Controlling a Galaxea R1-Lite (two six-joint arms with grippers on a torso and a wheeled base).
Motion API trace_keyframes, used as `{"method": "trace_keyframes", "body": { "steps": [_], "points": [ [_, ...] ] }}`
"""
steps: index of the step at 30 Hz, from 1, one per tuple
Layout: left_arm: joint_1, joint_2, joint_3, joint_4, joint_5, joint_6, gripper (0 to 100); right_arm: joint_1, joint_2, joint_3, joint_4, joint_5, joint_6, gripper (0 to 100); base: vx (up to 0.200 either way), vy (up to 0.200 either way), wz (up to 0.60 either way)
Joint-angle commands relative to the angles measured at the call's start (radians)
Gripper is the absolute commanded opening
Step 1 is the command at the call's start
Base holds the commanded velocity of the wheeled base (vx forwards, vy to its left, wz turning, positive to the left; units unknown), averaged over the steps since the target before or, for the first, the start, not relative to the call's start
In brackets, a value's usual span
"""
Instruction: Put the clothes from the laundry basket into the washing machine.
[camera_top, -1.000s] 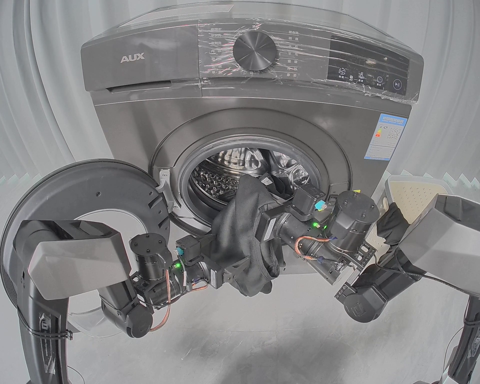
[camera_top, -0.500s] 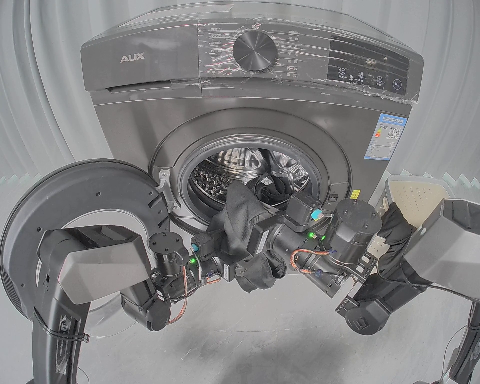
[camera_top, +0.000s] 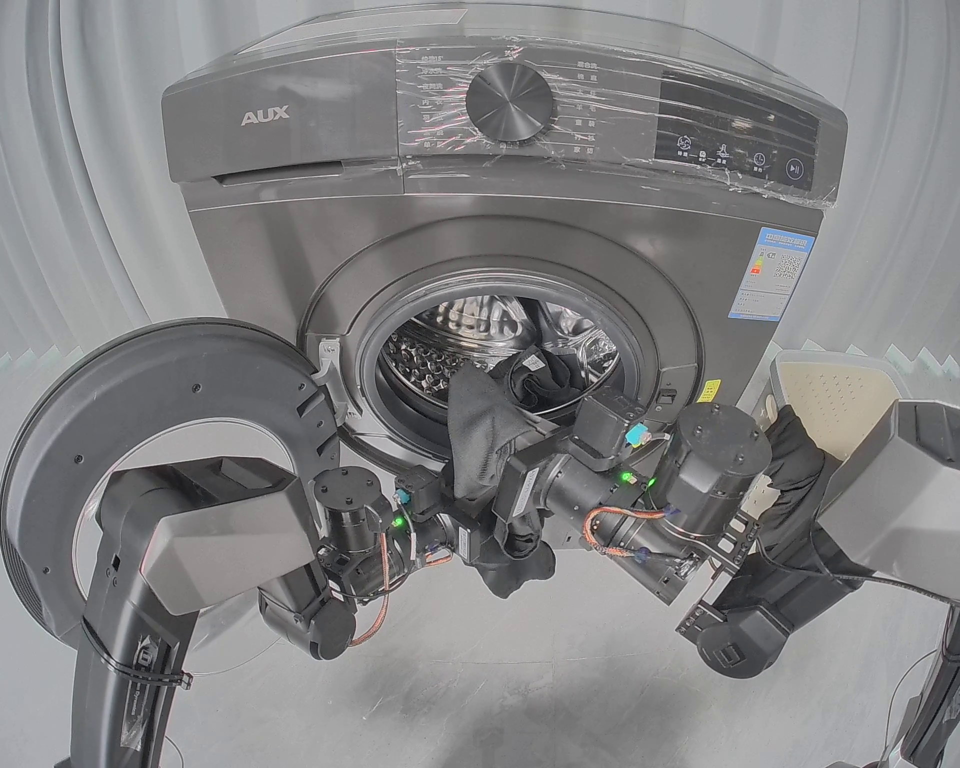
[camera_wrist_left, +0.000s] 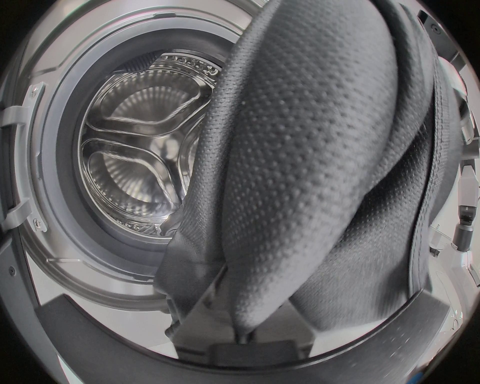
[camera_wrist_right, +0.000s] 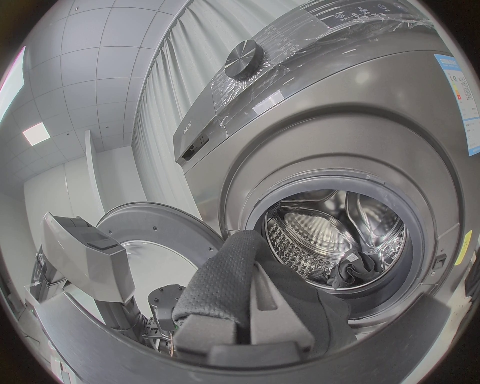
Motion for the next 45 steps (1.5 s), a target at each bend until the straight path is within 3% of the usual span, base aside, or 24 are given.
{"method": "trace_keyframes", "body": {
  "steps": [1,5,8,14,24,25,30,38,45],
  "points": [
    [-0.008,0.005,-0.013,-0.001,0.000,-0.005,0,-0.001,-0.009,0.021,0.000,0.000,0.001,0,0.000,0.000,0.00],
    [-0.008,-0.005,-0.012,-0.012,0.004,-0.014,0,-0.016,-0.029,0.053,0.000,0.000,0.001,0,0.000,0.000,0.00],
    [0.002,-0.014,-0.004,-0.017,0.030,-0.017,0,-0.047,-0.058,0.142,0.010,0.001,-0.005,0,0.000,0.000,0.00],
    [0.000,-0.054,0.002,-0.020,0.038,-0.028,0,-0.053,-0.064,0.274,-0.006,0.003,-0.010,0,0.000,0.000,0.00],
    [-0.012,-0.146,0.071,-0.021,0.060,-0.037,0,-0.048,-0.030,0.334,-0.023,0.001,-0.017,0,0.000,0.000,0.00],
    [-0.012,-0.152,0.076,-0.021,0.060,-0.037,0,-0.047,-0.029,0.331,-0.025,0.001,-0.017,100,0.000,0.000,0.00],
    [-0.012,-0.204,0.126,-0.021,0.060,-0.040,0,-0.044,-0.029,0.352,-0.006,0.003,-0.017,100,0.000,0.000,0.00],
    [-0.023,-0.333,0.272,-0.021,0.066,-0.039,0,-0.059,0.001,0.575,-0.010,0.003,-0.027,100,0.000,0.000,0.00],
    [-0.035,-0.408,0.373,-0.021,0.066,-0.034,0,-0.064,0.045,0.691,-0.022,0.003,-0.028,100,0.000,0.000,0.00]
  ]
}}
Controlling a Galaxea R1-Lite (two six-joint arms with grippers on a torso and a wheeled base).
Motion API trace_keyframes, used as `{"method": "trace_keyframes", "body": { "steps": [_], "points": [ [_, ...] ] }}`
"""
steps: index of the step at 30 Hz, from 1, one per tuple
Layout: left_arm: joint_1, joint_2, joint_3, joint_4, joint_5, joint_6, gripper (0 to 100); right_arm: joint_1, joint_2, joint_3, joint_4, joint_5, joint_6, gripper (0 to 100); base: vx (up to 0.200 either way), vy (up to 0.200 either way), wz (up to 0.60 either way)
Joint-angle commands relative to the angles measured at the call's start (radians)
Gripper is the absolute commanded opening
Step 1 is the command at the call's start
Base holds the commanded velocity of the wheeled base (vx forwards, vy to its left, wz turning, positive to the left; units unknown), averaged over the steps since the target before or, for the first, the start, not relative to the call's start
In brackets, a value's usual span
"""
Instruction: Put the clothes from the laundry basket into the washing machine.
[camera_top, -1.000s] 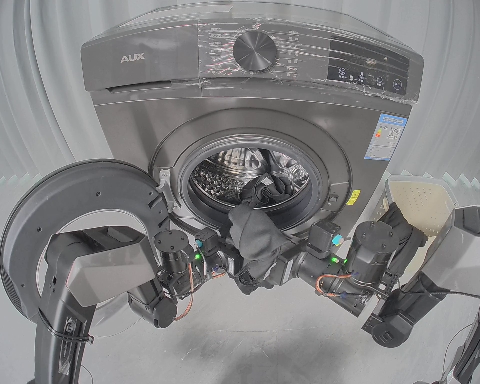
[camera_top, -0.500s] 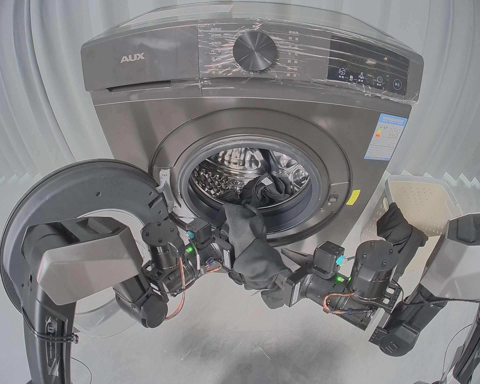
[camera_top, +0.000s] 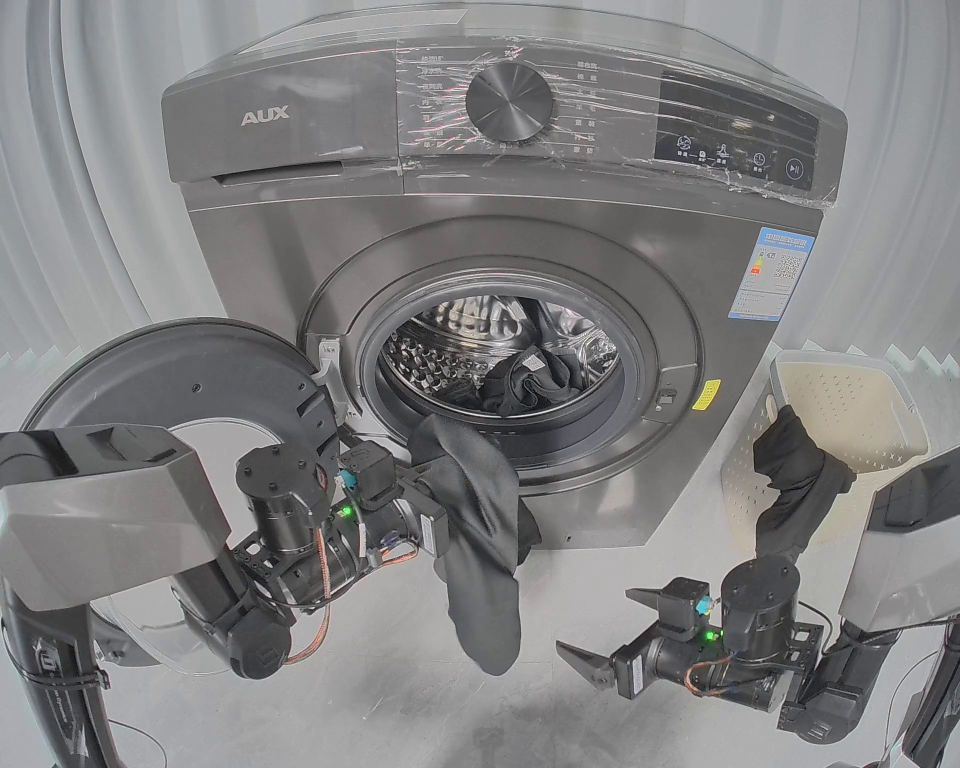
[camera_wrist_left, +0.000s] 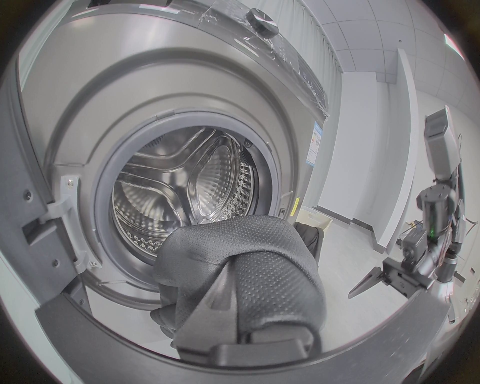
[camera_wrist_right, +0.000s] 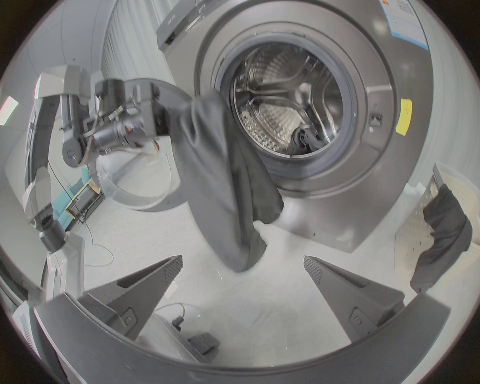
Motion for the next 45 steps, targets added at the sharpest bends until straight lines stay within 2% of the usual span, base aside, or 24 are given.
{"method": "trace_keyframes", "body": {
  "steps": [1,4,6,8,9,10,11,12,15,18,25,31,37,45],
  "points": [
    [-0.008,-0.108,0.093,-0.001,-0.001,-0.008,0,-0.014,0.064,0.072,-0.016,0.000,0.006,100,0.000,0.000,0.00],
    [-0.009,-0.149,0.154,-0.002,-0.003,-0.013,0,-0.063,0.071,0.043,-0.036,-0.001,0.011,100,0.000,0.000,0.00],
    [-0.012,-0.189,0.217,-0.002,-0.003,-0.026,0,-0.100,0.064,0.021,-0.062,-0.003,0.008,100,0.000,0.000,0.00],
    [-0.018,-0.226,0.275,-0.002,-0.003,-0.065,0,-0.142,0.058,0.009,-0.090,-0.001,0.006,100,0.000,0.000,0.00],
    [-0.018,-0.232,0.280,-0.002,-0.003,-0.071,0,-0.148,0.056,0.009,-0.091,-0.001,0.006,100,0.000,0.000,0.00],
    [-0.018,-0.249,0.307,-0.002,-0.004,-0.106,0,-0.174,0.053,0.000,-0.100,0.000,0.011,100,0.000,0.000,0.00],
    [-0.020,-0.246,0.310,-0.002,-0.014,-0.123,0,-0.191,0.055,-0.014,-0.100,0.000,0.012,100,0.000,0.000,0.00],
    [-0.020,-0.241,0.315,-0.002,-0.001,-0.114,0,-0.200,0.055,-0.026,-0.100,0.000,0.017,100,0.000,0.000,0.00],
    [-0.035,-0.238,0.306,-0.002,0.049,-0.060,0,-0.204,0.045,-0.037,-0.102,-0.012,0.046,100,0.000,0.000,0.00],
    [-0.034,-0.235,0.309,-0.002,0.101,-0.049,0,-0.192,0.030,-0.054,-0.100,-0.087,0.082,100,0.000,0.000,0.00],
    [-0.032,-0.206,0.303,-0.002,0.109,-0.049,0,-0.204,0.038,-0.077,-0.100,-0.098,0.089,100,0.000,0.000,0.00],
    [-0.037,-0.166,0.287,-0.002,0.118,-0.043,0,-0.200,0.035,-0.071,-0.100,-0.098,0.092,100,0.200,0.000,0.00],
    [-0.051,-0.162,0.294,-0.002,0.126,-0.043,0,-0.192,0.030,-0.074,-0.100,-0.098,0.092,100,0.000,0.000,0.00],
    [-0.066,-0.152,0.298,-0.004,0.128,-0.042,0,-0.191,0.029,-0.072,-0.100,-0.098,0.092,100,0.150,0.000,0.00]
  ]
}}
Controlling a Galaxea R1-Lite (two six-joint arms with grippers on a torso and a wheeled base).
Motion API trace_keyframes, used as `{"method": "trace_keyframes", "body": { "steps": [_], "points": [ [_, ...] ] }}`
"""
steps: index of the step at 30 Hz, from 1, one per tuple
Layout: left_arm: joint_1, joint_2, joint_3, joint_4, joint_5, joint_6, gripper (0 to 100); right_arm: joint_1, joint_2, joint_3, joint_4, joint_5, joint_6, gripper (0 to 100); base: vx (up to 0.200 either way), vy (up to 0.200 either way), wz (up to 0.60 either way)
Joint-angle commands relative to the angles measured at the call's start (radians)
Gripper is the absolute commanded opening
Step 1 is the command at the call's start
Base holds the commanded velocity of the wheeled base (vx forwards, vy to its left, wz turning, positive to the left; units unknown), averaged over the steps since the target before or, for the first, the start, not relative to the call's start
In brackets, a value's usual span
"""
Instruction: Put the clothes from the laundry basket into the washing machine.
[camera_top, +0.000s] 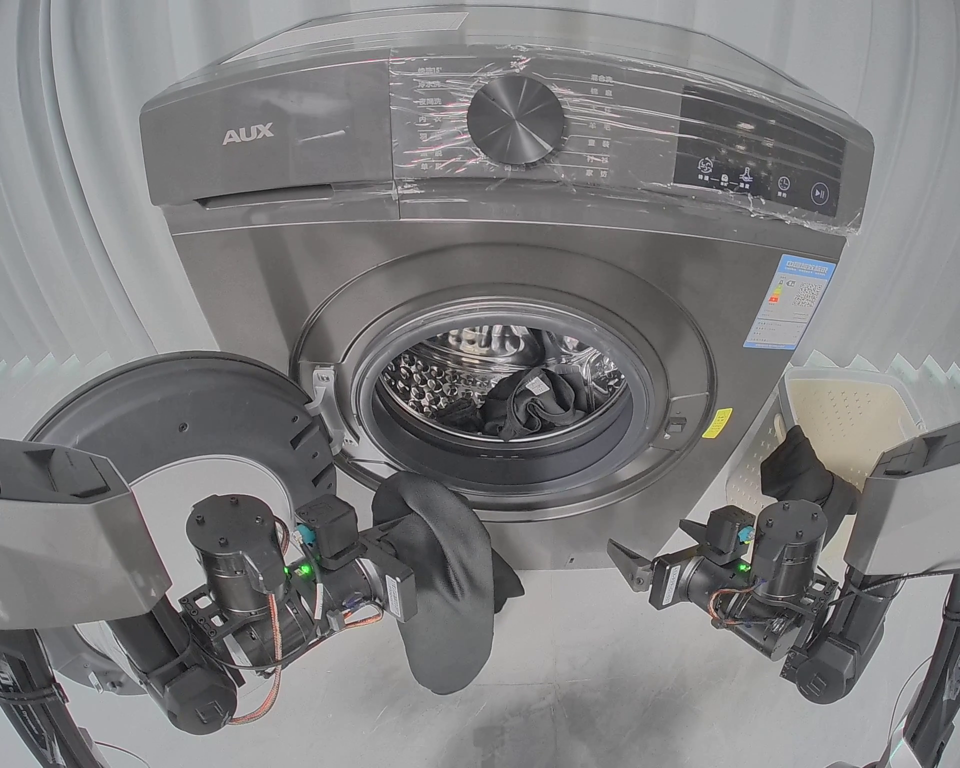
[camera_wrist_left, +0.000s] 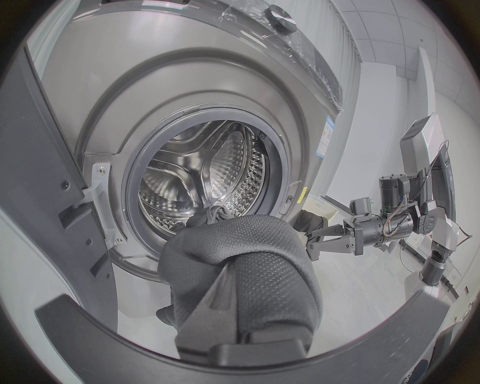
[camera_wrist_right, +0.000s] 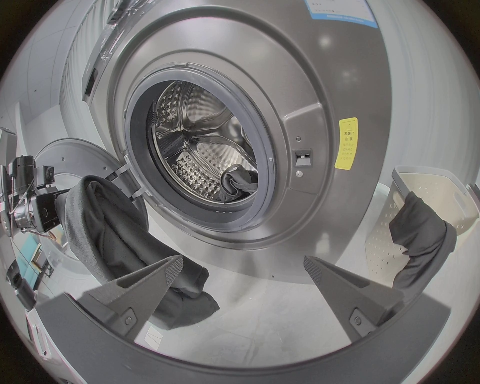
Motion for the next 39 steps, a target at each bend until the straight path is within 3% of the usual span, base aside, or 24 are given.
{"method": "trace_keyframes", "body": {
  "steps": [1,16,27,31,34,36,39],
  "points": [
    [-0.007,0.011,0.002,-0.001,0.000,0.000,0,0.002,0.000,-0.001,-0.001,0.001,0.000,100,0.000,0.000,0.00],
    [-0.021,0.034,0.002,-0.001,0.004,0.000,0,0.008,-0.017,-0.001,-0.001,0.003,-0.003,100,0.067,0.000,0.00],
    [-0.038,0.063,-0.015,-0.001,0.053,-0.003,0,0.030,-0.030,0.007,-0.001,0.004,-0.003,100,0.000,0.000,0.00],
    [-0.052,0.086,-0.076,-0.001,0.059,-0.012,0,0.068,-0.057,0.005,-0.001,0.000,0.000,100,0.000,0.000,0.00],
    [-0.052,0.162,-0.147,-0.001,0.066,0.002,0,0.074,-0.060,0.012,-0.001,0.000,0.000,100,0.000,0.000,0.00],
    [-0.052,0.179,-0.161,-0.001,0.056,-0.002,0,0.074,-0.062,0.012,-0.001,0.000,0.000,100,0.000,0.000,0.00],
    [-0.044,0.214,-0.194,-0.001,-0.004,-0.008,0,0.074,-0.069,0.012,-0.001,0.001,0.000,100,0.000,0.000,0.00]
  ]
}}
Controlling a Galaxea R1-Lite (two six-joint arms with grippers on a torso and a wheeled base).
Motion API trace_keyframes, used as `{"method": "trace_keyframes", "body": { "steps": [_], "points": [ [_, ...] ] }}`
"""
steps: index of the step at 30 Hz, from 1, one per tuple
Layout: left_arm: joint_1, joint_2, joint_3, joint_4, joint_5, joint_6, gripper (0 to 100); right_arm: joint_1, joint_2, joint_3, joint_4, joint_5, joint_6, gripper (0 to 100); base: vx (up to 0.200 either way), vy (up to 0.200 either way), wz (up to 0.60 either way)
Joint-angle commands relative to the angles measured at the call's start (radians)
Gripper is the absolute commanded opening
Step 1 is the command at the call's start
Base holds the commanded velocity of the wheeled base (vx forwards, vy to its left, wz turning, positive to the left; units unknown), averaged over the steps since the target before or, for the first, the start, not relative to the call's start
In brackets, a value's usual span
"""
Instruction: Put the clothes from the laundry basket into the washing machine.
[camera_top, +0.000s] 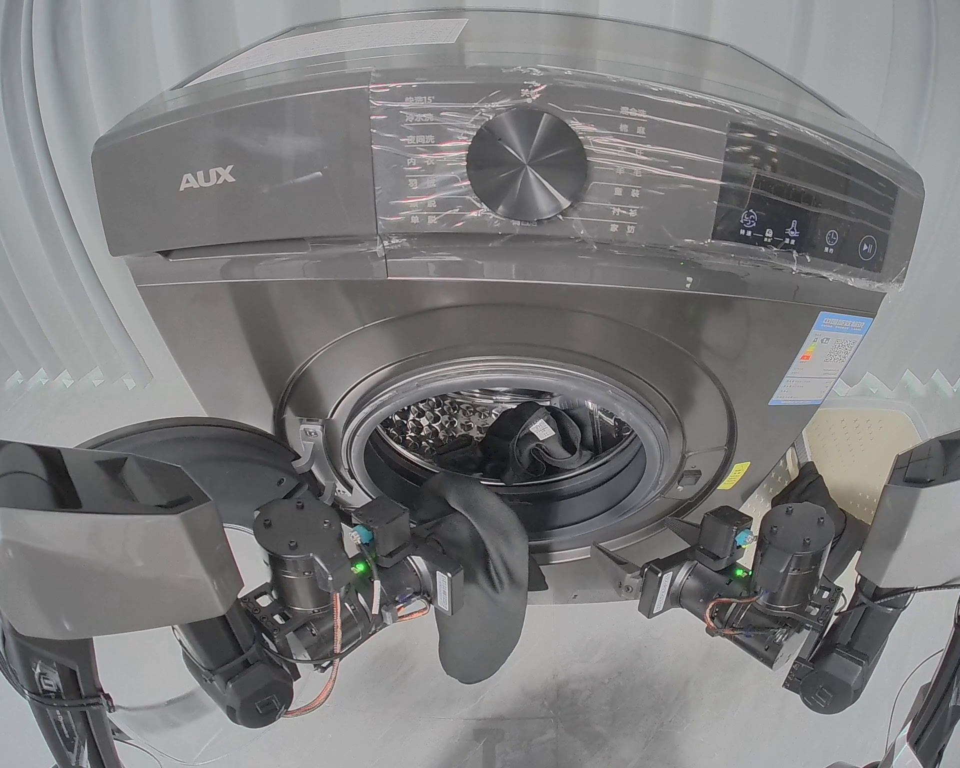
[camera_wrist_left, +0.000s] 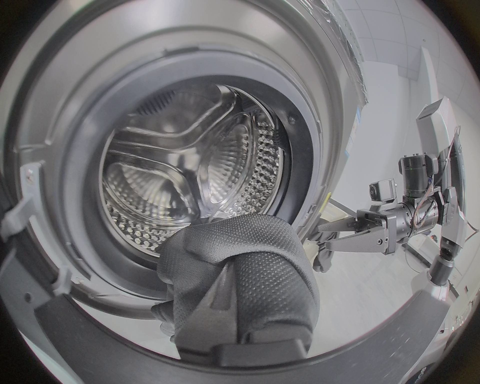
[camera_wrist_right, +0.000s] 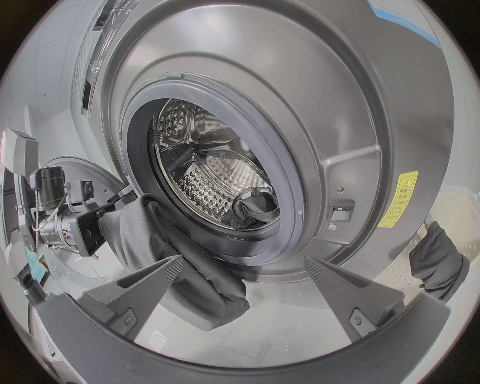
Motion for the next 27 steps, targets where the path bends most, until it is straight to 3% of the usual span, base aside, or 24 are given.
{"method": "trace_keyframes", "body": {
  "steps": [1,3,7,14,18,23,27],
  "points": [
    [0.008,0.101,-0.096,-0.001,-0.089,-0.011,0,0.005,-0.015,0.001,0.000,0.000,0.001,100,0.000,0.000,0.00],
    [0.008,0.141,-0.182,-0.001,-0.115,-0.036,0,0.007,-0.015,0.001,0.000,0.000,0.001,100,0.000,0.000,0.00],
    [0.009,0.221,-0.366,0.001,-0.104,-0.079,0,0.007,-0.016,0.001,0.000,0.000,0.001,100,0.000,0.000,0.00],
    [0.000,0.335,-0.559,0.082,-0.091,-0.079,0,0.005,-0.015,0.001,0.000,0.003,0.001,100,0.000,0.000,0.00],
    [0.004,0.405,-0.719,0.121,-0.043,-0.073,0,0.004,-0.013,0.004,0.000,0.003,0.002,100,0.000,0.000,0.00],
    [0.012,0.405,-0.794,0.220,-0.037,-0.076,0,-0.004,-0.015,0.015,0.000,0.009,0.002,100,0.000,0.000,0.00],
    [0.023,0.405,-0.901,0.321,0.023,-0.071,0,-0.003,-0.013,0.015,-0.002,0.009,0.002,100,0.000,0.000,0.00]
  ]
}}
